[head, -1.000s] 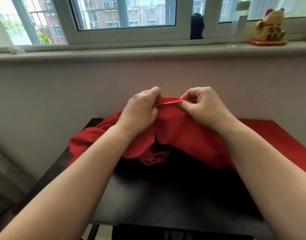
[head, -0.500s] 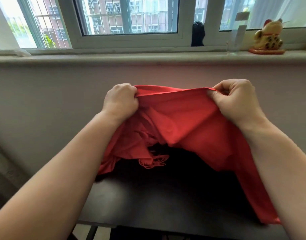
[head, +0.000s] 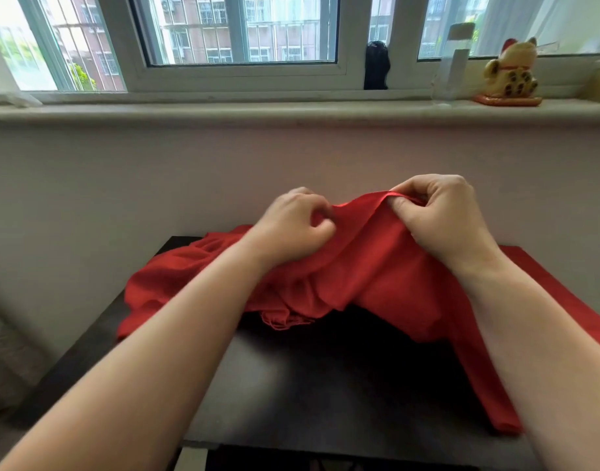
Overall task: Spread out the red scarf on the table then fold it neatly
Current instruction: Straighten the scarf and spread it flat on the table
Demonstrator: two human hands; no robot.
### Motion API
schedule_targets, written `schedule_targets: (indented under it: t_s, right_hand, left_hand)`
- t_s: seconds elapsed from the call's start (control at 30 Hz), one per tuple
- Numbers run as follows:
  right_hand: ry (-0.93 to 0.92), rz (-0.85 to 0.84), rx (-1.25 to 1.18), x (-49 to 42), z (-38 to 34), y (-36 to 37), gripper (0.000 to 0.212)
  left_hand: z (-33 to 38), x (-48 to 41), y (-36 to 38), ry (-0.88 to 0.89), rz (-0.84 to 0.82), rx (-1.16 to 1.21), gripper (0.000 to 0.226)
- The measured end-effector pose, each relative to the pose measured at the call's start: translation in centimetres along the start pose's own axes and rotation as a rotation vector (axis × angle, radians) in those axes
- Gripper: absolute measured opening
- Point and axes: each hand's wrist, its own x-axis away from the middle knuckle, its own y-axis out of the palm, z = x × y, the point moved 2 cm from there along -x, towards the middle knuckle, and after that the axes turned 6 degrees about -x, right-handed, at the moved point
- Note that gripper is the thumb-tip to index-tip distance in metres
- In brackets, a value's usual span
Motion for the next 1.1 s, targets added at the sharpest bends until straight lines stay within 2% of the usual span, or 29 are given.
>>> schedule_targets:
  t_s: [0.07,0.17,0.23,0.3,0.4,0.53,0.7,0.83,1.0,1.1]
  right_hand:
    - [-0.005,-0.012,0.017,0.1,-0.4,0.0,0.01]
    - [-0.01,-0.007,0.046,0.2,-0.8,-0.2,0.01]
    - [-0.015,0.006,0.07,0.2,-0.9,-0.3,0.011]
    - [-0.015,0.018,0.077,0.3,-1.0,-0.3,0.013]
    - [-0.007,0.05,0.072,0.3,-1.0,-0.5,0.015]
    - [-0.007,0.066,0.075,0.3,-0.9,-0.9,0.014]
    - [0.029,-0.003,0.102,0.3,0.1,-1.0,0.012]
    - [0.042,-0.026,0.139,0.4,0.2,-1.0,0.01]
    - [0.078,-0.066,0.148,0.1,-0.3,-1.1,0.01]
    - [0.132,-0.135,0.215,-0.1,-0.4,-1.3,0.009]
  left_hand:
    - [2.0,0.1,0.5,0.054,0.029,0.114,0.037]
    - [3.6,0.4,1.6,0.134,0.175,0.068,0.038]
    - [4.2,0.7,2.4,0.121,0.297,0.004,0.035]
    - [4.9,0.9,2.7,0.092,0.398,0.002,0.02]
    - [4.7,0.8,2.8,0.062,0.469,-0.002,0.011]
    - [2.6,0.6,2.6,-0.026,0.45,-0.017,0.016]
    - [0.9,0.8,1.0,-0.078,0.451,0.18,0.016]
    - [-0.4,0.2,0.0,-0.142,0.35,0.384,0.007]
    - [-0.7,0.1,-1.4,-0.175,0.228,0.676,0.02]
    - [-0.7,0.2,-1.6,-0.198,0.153,0.709,0.018]
